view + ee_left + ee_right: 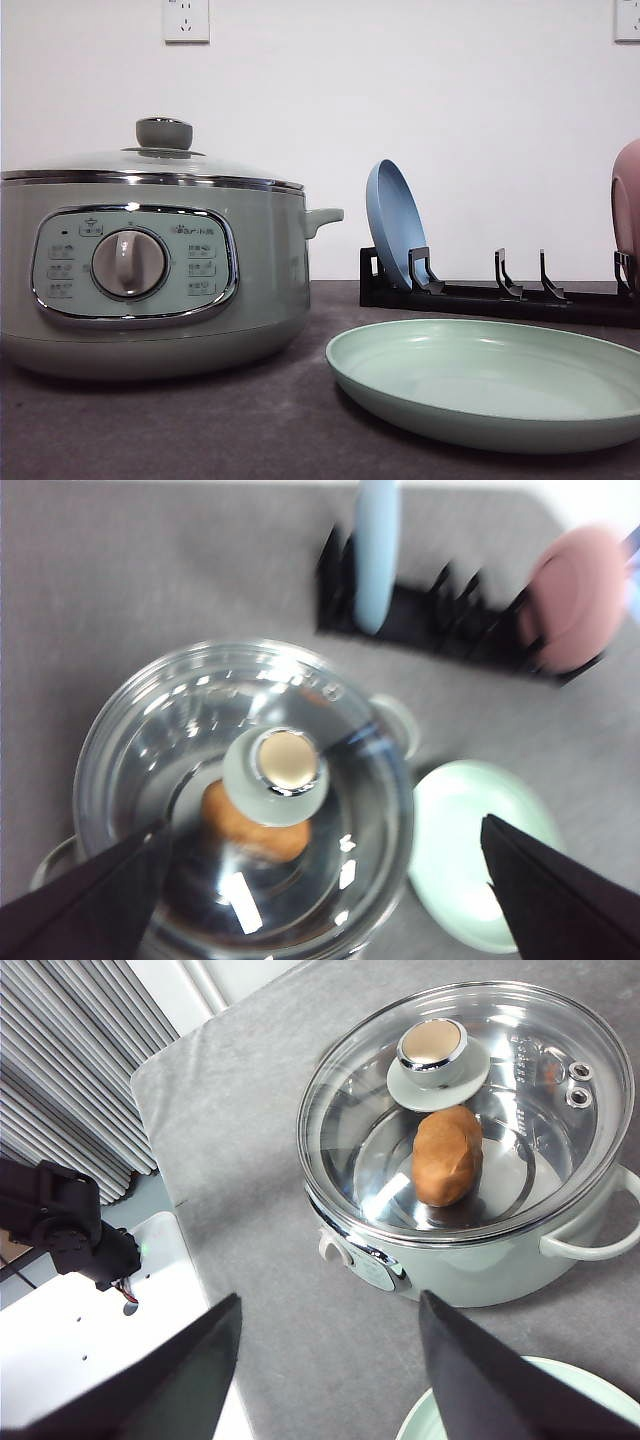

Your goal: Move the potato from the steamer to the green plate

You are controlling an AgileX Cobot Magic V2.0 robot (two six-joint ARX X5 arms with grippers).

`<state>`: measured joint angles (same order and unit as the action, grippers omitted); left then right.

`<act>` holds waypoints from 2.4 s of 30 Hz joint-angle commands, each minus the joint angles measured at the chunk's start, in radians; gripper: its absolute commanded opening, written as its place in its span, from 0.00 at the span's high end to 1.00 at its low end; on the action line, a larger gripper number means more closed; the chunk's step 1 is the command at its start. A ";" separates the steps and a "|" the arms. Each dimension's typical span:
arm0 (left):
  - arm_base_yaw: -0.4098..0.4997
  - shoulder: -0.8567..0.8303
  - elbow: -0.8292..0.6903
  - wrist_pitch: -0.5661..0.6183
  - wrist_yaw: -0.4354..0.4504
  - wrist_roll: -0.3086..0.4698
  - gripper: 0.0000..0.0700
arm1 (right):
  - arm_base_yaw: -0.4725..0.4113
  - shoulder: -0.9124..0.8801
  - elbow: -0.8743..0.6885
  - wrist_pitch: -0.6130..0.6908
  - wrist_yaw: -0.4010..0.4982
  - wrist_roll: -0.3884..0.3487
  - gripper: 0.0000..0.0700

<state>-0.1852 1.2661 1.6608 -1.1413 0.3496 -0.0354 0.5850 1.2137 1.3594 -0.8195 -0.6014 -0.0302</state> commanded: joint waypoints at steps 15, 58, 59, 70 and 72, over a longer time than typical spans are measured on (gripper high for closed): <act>-0.189 0.427 0.292 -0.143 -0.255 0.062 0.11 | 0.006 0.014 0.015 -0.004 0.000 -0.015 0.50; -0.242 0.599 0.293 -0.217 -0.307 0.061 0.58 | 0.005 0.014 0.015 -0.004 0.053 -0.031 0.50; -0.242 0.599 0.293 -0.220 -0.307 0.060 0.64 | 0.005 0.014 0.015 -0.004 0.053 -0.030 0.50; -0.242 0.598 0.293 -0.228 -0.307 0.057 1.00 | 0.005 0.014 0.015 -0.004 0.053 -0.030 0.50; -0.242 0.596 0.294 -0.228 -0.307 0.058 1.00 | 0.005 0.014 0.015 -0.004 0.053 -0.030 0.50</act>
<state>-0.4213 1.8343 1.9263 -1.3642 0.0391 0.0288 0.5850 1.2137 1.3594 -0.8265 -0.5488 -0.0488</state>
